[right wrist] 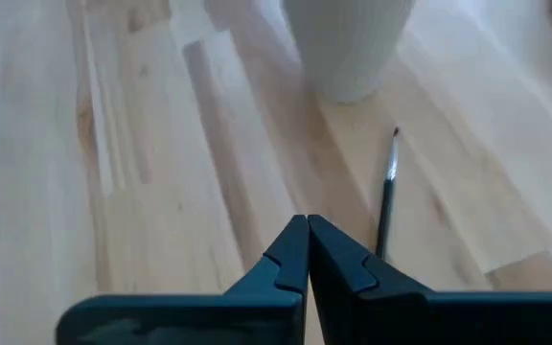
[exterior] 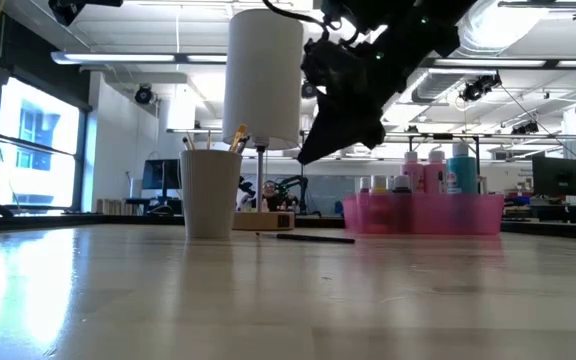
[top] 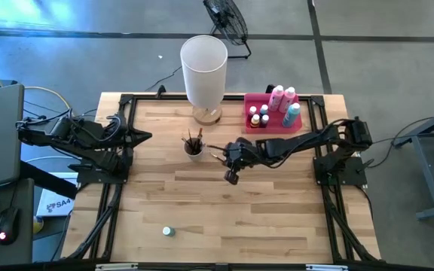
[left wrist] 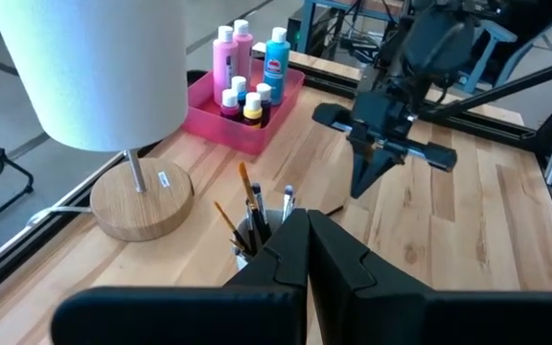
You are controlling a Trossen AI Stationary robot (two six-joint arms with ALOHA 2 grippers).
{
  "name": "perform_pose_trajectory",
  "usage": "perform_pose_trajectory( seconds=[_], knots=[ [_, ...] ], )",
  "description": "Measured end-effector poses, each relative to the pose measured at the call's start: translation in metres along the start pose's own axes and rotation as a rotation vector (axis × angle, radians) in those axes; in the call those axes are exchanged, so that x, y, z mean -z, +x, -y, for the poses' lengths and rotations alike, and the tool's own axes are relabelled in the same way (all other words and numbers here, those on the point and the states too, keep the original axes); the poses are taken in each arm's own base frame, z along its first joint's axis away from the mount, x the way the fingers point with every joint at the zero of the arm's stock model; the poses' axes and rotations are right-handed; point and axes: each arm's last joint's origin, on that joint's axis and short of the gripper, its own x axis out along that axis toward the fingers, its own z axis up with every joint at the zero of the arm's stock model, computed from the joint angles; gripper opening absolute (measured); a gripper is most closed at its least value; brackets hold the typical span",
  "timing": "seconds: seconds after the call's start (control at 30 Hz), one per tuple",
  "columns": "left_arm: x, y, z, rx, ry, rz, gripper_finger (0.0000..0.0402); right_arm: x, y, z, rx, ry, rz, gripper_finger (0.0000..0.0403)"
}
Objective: Pick & Place Paint Supplies
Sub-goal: Put the silver eyeshadow brush into the white cup
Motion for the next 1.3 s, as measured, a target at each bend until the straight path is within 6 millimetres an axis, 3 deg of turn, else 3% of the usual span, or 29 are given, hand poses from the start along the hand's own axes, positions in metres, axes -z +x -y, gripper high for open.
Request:
perform_pose_trajectory(
  seconds=[0.17, 0.4, 0.77, 1.3],
  knots=[
    [-0.001, 0.0, 0.0, -0.01, -0.002, 0.01, 0.0, -0.005, 0.0, 0.001, -0.005, -0.002, 0.046, 0.0002],
    [-0.002, 0.0, 0.0, -0.035, -0.007, 0.034, 0.0, -0.009, 0.001, 0.006, -0.012, -0.164, 0.061, 0.0002],
    [-0.004, 0.0, -0.003, -0.127, 0.011, 0.068, 0.0, -0.032, 0.003, 0.045, -0.075, -0.064, 0.136, 0.0002],
    [-0.004, -0.001, -0.004, -0.169, 0.011, 0.082, 0.0, -0.03, 0.061, 0.072, -0.06, -0.037, 0.048, 0.0003]
  ],
)
